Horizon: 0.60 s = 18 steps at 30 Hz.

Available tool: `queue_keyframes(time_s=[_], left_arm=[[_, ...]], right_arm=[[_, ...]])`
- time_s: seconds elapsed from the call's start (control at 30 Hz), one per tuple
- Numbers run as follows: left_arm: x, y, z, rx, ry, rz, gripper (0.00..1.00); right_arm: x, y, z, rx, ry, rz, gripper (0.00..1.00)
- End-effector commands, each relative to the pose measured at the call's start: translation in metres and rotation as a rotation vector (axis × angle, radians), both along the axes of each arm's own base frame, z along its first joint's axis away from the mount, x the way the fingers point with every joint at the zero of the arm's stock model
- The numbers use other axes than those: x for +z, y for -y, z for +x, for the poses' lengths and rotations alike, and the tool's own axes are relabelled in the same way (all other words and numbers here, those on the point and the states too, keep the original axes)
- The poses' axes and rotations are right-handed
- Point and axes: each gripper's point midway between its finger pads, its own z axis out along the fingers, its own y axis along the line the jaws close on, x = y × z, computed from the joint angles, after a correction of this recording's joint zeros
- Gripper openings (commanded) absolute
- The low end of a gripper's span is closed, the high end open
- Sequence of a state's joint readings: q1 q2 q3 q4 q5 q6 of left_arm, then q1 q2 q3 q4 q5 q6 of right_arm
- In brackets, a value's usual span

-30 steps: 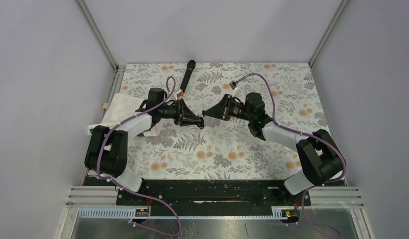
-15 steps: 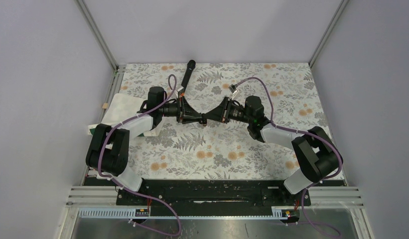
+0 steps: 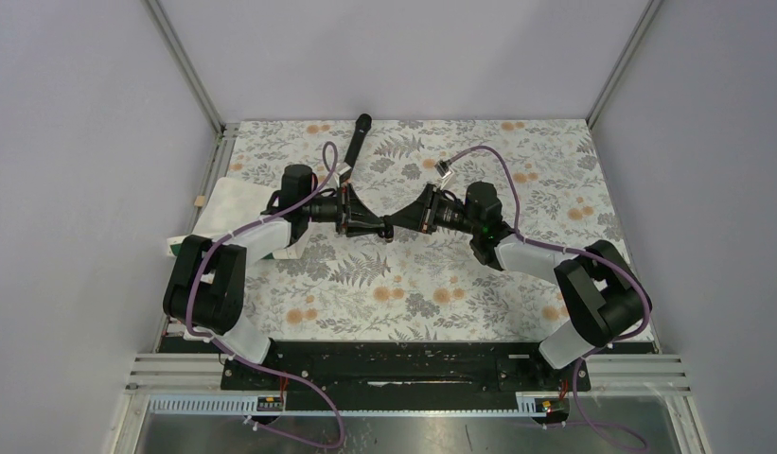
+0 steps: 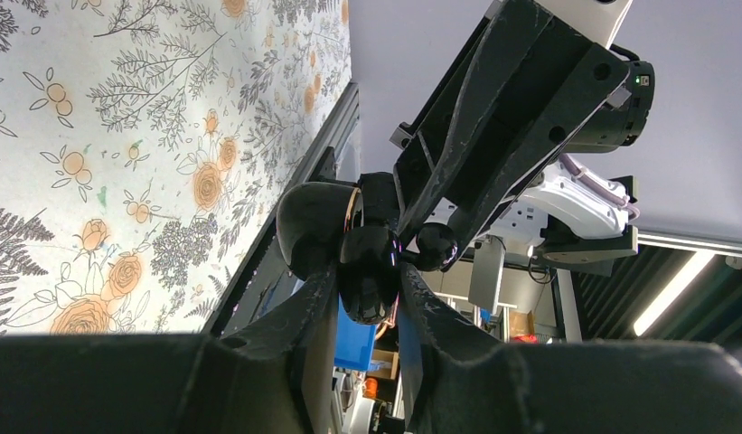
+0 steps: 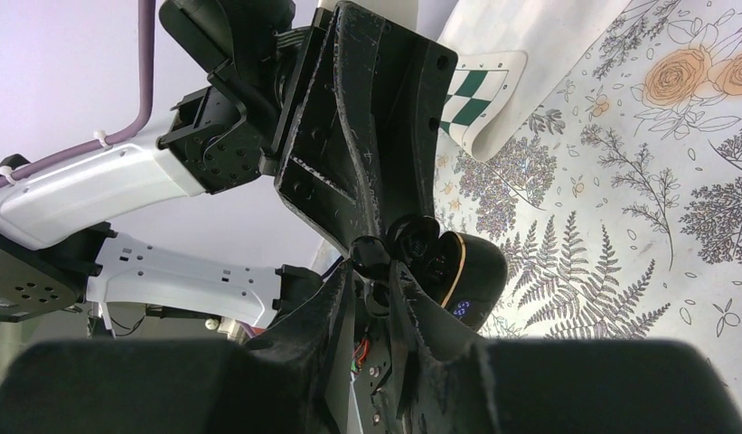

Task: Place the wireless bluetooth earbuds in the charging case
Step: Insert the right earbud into the right side groove of the charging case.

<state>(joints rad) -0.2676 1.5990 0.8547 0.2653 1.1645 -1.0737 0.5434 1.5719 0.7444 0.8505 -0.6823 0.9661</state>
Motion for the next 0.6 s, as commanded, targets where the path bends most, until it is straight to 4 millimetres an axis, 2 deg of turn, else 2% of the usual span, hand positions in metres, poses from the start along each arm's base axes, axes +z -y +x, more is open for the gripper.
queue_keyframes(time_s=[0.0,0.4,0.57], left_arm=[[0.013,0.006,-0.010,-0.068,0.064,-0.051,0.00],[0.030,0.009,-0.009,-0.069,0.050,-0.169,0.00],[0.032,0.009,-0.008,-0.065,0.054,-0.176,0.00]], right_arm=[[0.012,-0.004,0.000,0.017,0.074,0.020,0.09],[0.021,-0.004,-0.004,0.024,0.082,0.102,0.09],[0.017,0.000,-0.008,0.034,0.082,0.092,0.09]])
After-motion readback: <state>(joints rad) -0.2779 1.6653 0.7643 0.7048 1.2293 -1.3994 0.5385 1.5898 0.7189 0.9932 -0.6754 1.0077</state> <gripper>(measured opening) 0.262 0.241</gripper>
